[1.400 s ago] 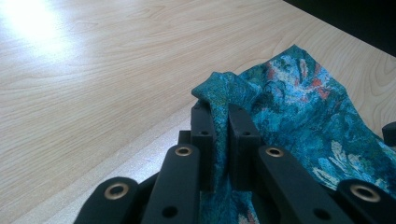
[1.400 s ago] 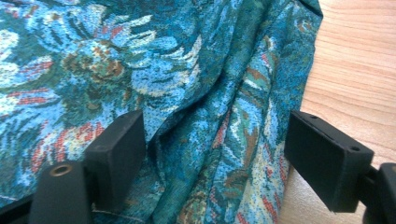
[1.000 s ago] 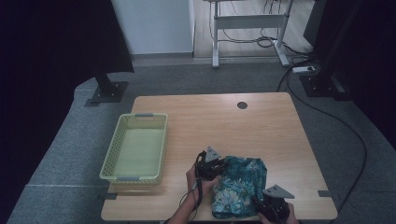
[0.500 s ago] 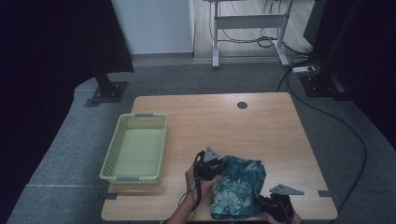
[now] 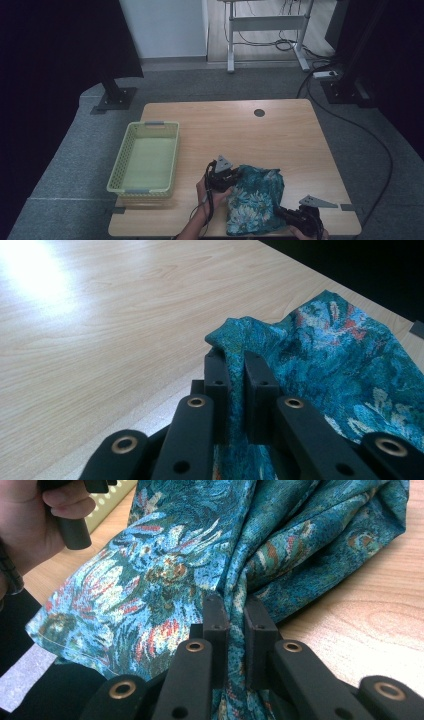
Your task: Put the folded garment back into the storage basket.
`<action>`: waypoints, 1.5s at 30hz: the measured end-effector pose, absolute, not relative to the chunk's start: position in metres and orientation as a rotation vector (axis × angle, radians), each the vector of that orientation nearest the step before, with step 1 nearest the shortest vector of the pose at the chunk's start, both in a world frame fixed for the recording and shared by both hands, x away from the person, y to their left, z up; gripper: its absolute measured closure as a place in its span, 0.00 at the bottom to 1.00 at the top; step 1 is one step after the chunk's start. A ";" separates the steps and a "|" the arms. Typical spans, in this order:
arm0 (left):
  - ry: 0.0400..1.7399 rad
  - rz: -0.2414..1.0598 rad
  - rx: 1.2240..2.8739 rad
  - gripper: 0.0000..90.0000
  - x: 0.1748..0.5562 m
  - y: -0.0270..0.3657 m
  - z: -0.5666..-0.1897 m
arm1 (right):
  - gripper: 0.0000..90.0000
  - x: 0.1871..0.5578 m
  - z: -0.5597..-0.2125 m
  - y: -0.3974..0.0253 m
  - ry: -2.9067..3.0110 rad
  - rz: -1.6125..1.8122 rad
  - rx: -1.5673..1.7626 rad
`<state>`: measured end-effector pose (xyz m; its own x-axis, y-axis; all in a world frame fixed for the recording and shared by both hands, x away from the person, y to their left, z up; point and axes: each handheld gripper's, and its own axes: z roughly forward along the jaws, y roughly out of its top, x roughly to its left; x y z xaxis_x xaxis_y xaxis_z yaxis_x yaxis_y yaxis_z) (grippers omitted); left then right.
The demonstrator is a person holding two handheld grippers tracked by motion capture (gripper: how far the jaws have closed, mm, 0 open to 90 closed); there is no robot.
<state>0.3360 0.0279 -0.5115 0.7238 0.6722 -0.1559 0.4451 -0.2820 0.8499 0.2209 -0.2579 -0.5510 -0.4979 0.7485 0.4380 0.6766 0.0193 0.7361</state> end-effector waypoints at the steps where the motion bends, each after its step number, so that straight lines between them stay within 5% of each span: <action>1: 0.858 0.287 1.928 0.92 0.336 0.028 -0.510 | 0.91 0.221 -0.550 -0.258 2.186 1.514 1.535; 45: 0.831 0.362 1.891 0.92 0.334 0.046 -0.458 | 0.91 0.230 -0.501 -0.240 2.148 1.621 1.380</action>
<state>0.3339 0.0458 -0.4580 0.7194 0.6861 -0.1083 0.3874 -0.2668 0.8825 0.2304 -0.2396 -0.5008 -0.5779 0.7087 0.4046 0.5833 0.0120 0.8122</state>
